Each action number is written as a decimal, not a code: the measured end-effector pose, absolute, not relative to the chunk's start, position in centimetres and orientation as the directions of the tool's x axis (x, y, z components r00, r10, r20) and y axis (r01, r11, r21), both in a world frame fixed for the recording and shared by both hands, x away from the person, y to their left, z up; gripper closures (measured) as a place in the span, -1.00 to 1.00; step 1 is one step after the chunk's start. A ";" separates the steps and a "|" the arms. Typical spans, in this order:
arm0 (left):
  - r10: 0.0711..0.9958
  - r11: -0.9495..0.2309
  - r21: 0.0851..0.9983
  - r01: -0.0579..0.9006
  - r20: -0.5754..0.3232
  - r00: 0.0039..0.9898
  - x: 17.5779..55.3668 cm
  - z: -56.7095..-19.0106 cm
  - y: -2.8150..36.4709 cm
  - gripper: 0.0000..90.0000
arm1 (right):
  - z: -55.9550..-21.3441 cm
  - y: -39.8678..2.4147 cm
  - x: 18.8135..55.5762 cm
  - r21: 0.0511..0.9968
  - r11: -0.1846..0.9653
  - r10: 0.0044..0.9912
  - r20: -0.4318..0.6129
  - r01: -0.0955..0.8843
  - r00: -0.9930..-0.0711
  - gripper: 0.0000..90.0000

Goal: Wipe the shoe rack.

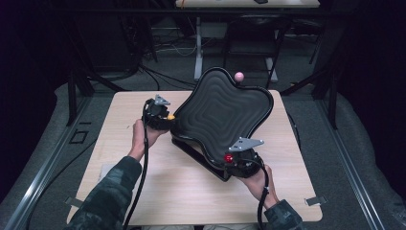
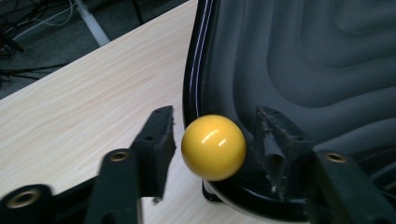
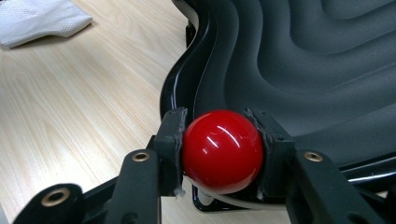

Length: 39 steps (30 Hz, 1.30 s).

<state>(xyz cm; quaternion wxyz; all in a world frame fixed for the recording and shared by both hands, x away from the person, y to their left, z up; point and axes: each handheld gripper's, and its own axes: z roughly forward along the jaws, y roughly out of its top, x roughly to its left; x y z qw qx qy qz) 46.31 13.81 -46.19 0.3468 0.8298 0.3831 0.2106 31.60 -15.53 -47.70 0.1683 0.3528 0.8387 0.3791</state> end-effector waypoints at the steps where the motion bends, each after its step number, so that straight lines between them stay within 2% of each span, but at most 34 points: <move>1: 0.779 -0.477 0.730 0.489 0.093 0.620 46.4 -46.3 13.6 0.26 | -47.7 -15.6 31.6 0.757 0.460 0.719 -0.010 0.465 -0.695 0.32; 10: 0.779 -0.482 0.726 0.491 0.098 0.620 45.6 -46.4 14.0 0.33 | -47.7 -16.2 32.1 0.761 0.447 0.734 -0.010 0.471 -0.679 0.32; 28: 0.810 -0.431 0.731 0.530 0.055 0.583 39.4 -46.4 17.3 0.33 | -47.6 -16.6 35.1 0.777 0.407 0.781 -0.022 0.481 -0.624 0.32; 39: 0.821 -0.428 0.716 0.551 0.052 0.569 38.5 -46.2 16.9 0.33 | -47.3 -17.0 37.7 0.770 0.398 0.797 -0.023 0.498 -0.603 0.32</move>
